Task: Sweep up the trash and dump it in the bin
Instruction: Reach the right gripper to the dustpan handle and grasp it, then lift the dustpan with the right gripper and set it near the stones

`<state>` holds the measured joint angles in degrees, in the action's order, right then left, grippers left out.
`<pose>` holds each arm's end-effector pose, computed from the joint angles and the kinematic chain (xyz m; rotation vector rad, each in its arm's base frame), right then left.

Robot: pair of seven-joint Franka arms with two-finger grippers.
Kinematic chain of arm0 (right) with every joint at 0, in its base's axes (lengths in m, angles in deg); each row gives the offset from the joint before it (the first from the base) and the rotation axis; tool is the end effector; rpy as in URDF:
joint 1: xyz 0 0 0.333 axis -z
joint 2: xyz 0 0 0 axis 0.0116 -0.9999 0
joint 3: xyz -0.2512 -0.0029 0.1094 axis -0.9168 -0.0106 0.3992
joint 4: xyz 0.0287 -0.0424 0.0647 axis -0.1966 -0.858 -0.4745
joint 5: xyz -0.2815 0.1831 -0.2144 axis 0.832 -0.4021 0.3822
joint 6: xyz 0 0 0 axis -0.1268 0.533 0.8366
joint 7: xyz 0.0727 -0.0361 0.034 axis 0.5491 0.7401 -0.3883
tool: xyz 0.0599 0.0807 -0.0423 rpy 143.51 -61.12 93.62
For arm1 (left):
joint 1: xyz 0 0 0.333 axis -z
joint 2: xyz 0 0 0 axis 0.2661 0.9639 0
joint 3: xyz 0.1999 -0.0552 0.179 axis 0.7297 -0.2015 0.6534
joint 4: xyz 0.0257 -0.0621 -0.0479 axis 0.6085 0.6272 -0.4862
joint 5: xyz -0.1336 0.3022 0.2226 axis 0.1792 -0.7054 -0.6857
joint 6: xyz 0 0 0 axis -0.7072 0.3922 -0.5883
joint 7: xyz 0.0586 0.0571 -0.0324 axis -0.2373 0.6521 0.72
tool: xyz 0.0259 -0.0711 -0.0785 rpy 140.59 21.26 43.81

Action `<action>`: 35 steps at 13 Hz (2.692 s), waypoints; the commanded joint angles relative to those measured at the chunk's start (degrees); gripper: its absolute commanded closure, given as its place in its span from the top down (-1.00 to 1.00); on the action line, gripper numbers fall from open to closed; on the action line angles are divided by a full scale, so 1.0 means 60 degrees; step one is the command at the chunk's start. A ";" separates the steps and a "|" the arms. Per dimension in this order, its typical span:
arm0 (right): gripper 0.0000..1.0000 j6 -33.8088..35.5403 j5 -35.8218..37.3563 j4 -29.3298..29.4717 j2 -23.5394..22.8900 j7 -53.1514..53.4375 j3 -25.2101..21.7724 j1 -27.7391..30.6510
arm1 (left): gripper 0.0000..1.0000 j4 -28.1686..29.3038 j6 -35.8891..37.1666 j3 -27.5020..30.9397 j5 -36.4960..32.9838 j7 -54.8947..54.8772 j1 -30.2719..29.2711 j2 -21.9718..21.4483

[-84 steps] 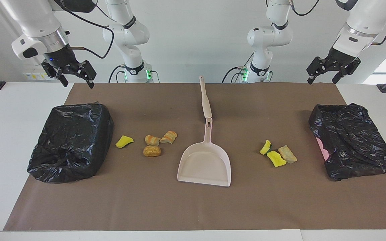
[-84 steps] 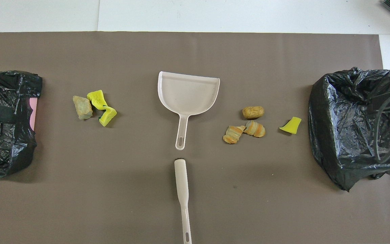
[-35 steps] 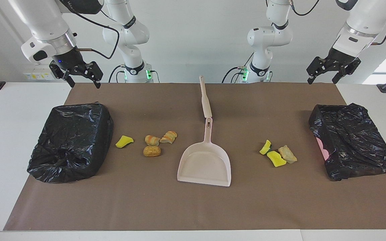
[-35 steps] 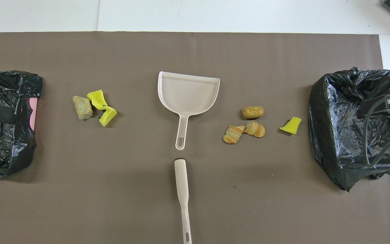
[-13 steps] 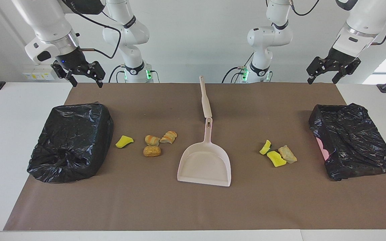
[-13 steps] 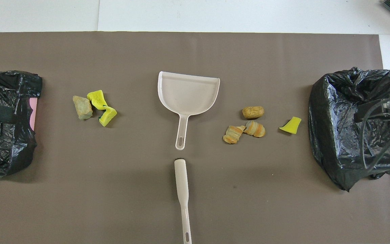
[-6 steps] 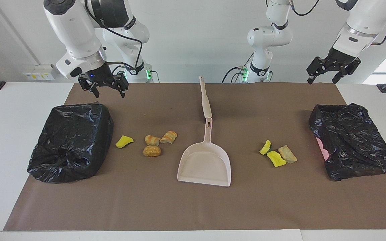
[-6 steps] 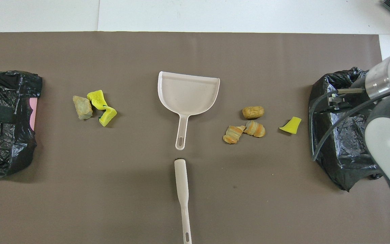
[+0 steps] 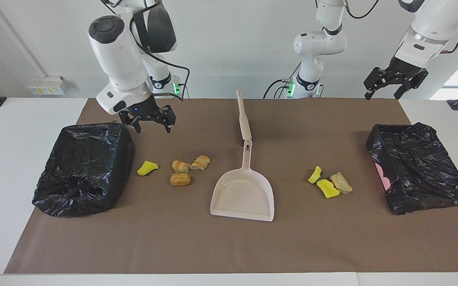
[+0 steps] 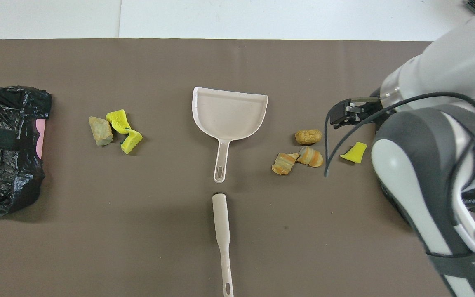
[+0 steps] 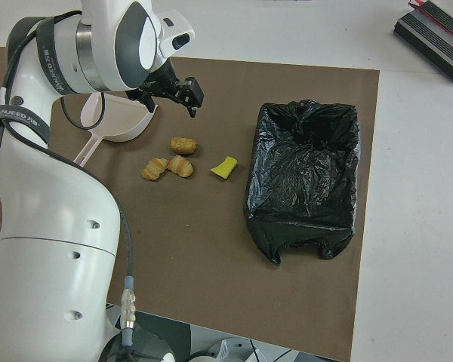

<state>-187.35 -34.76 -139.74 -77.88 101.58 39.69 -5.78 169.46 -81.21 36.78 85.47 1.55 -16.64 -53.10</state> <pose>0.5999 0.1547 0.5011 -3.1004 0.0953 0.0281 0.5346 -0.0221 0.6154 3.1223 -0.0283 0.0125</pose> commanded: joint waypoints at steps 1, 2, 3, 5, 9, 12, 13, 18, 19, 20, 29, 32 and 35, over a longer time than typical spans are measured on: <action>1.00 -0.0690 -0.0030 0.0296 -0.0763 0.1310 0.0045 -0.0638 | 1.00 0.0090 -0.0073 -0.0056 -0.0013 -0.0024 -0.0092 -0.0112; 1.00 -0.1027 -0.0030 0.0296 -0.0954 0.1633 0.0045 -0.0930 | 1.00 0.0090 -0.0087 -0.0056 -0.0013 -0.0024 -0.0092 -0.0112; 1.00 -0.1277 -0.0016 0.0296 -0.1159 0.1999 0.0045 -0.1194 | 1.00 0.0090 -0.0073 -0.0042 -0.0013 -0.0024 -0.0092 -0.0112; 1.00 -0.1920 0.0014 0.0296 -0.1613 0.2848 0.0045 -0.1677 | 1.00 0.0090 -0.0087 -0.0056 -0.0013 -0.0024 -0.0092 -0.0112; 1.00 -0.2758 0.0189 0.0311 -0.2418 0.4066 0.0001 -0.2600 | 1.00 0.0090 -0.0073 -0.0056 -0.0013 -0.0024 -0.0092 -0.0112; 1.00 -0.3373 0.0891 0.0311 -0.3005 0.5164 0.0015 -0.3246 | 1.00 0.0090 -0.0073 -0.0056 -0.0013 -0.0024 -0.0092 -0.0112; 1.00 -0.3461 0.1009 0.0311 -0.3122 0.5239 0.0030 -0.3349 | 1.00 0.0090 -0.0073 -0.0042 -0.0013 -0.0024 -0.0092 -0.0112; 1.00 -0.3799 0.1420 0.0179 -0.3329 0.5298 0.0016 -0.3818 | 1.00 0.0090 -0.0073 -0.0056 -0.0028 -0.0024 -0.0092 -0.0112; 1.00 -0.3784 0.1478 0.0092 -0.3314 0.5299 0.0030 -0.3862 | 1.00 0.0090 -0.0087 -0.0056 -0.0013 -0.0024 -0.0092 -0.0112; 0.82 -0.3755 0.1522 0.0033 -0.3314 0.5299 0.0030 -0.3877 | 1.00 0.0090 -0.0087 -0.0056 -0.0013 -0.0024 -0.0092 -0.0112; -0.44 -0.3697 0.1988 -0.0173 -0.3241 0.5197 0.0030 -0.3980 | 1.00 0.0090 -0.0087 -0.0056 -0.0013 -0.0024 -0.0092 -0.0112; -1.00 -0.3477 0.2357 -0.0041 -0.3241 0.5007 0.0030 -0.3980 | 1.00 0.0090 -0.0087 -0.0056 -0.0013 -0.0024 -0.0092 -0.0112; -1.00 -0.3170 0.2431 0.0194 -0.3168 0.4450 0.0030 -0.3805 | 1.00 0.0090 -0.0087 -0.0042 -0.0028 -0.0024 -0.0092 -0.0112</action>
<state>-208.27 -21.22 -139.49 -97.67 130.49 39.63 -29.67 169.46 -81.21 36.78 85.47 1.55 -16.64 -53.10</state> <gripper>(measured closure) 0.687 0.000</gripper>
